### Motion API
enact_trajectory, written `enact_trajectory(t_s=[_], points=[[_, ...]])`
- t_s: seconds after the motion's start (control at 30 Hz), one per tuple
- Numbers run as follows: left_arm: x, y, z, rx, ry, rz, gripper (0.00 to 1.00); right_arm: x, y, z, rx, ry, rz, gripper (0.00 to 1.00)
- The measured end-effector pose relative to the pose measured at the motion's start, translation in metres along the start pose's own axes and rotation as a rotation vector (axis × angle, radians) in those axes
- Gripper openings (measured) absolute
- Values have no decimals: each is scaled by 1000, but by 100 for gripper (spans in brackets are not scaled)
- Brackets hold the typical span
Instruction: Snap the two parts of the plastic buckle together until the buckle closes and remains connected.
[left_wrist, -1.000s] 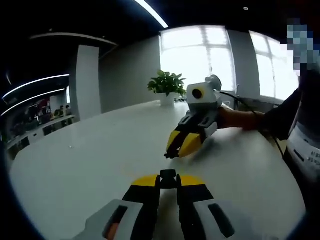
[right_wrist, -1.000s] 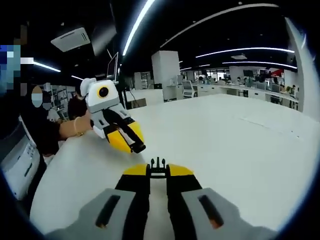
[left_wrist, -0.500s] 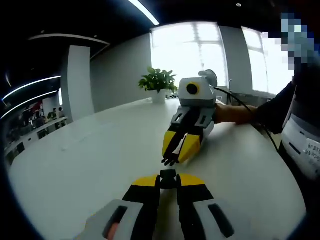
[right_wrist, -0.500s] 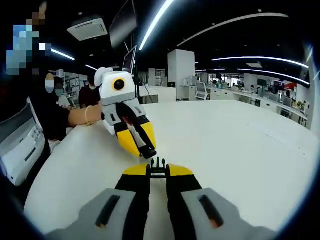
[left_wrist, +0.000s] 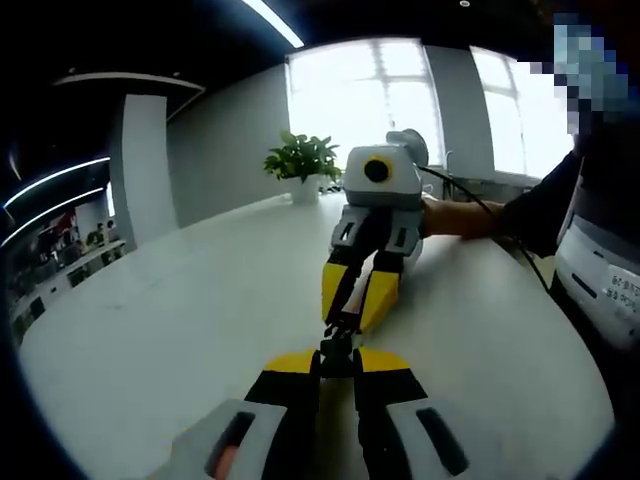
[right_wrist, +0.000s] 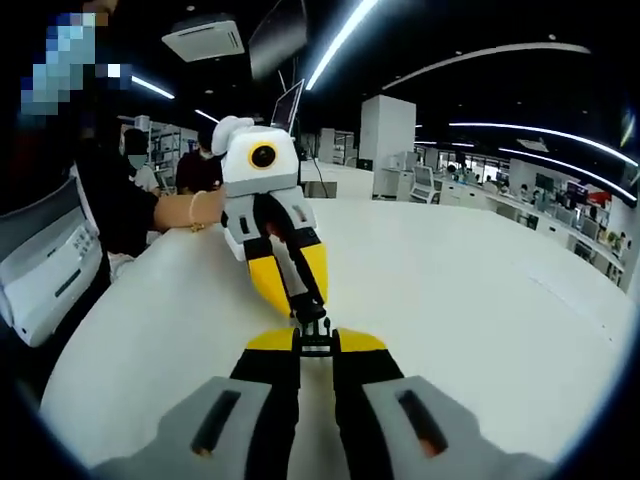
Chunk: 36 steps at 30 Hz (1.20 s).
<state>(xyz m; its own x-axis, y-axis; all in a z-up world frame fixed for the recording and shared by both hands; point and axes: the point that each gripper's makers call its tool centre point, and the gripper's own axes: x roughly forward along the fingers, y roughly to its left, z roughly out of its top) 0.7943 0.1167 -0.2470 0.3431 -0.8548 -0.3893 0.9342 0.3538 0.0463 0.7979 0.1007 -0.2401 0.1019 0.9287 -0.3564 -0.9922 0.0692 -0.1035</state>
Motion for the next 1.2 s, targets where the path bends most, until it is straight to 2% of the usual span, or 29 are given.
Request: enact_trajectory(t_s=[0.3,0.63,0.9,1.03,1.2], points=[[2,-9,-3,26,15,-43,13,1,9,-1,-49,10,46,12],[4,-13,-7,76,29,-56,12,0,12,-3,-97,31,70,12],[4,-14,-7,81,29,-63,12,1,13,-4,-124,41,85,12],[5,-17,-7,77,21,-82,12,5,16,-5,-132,44,114,12],[4,-19,-8,74,17,-95,12,2,19,-3,-126,29,128,12]])
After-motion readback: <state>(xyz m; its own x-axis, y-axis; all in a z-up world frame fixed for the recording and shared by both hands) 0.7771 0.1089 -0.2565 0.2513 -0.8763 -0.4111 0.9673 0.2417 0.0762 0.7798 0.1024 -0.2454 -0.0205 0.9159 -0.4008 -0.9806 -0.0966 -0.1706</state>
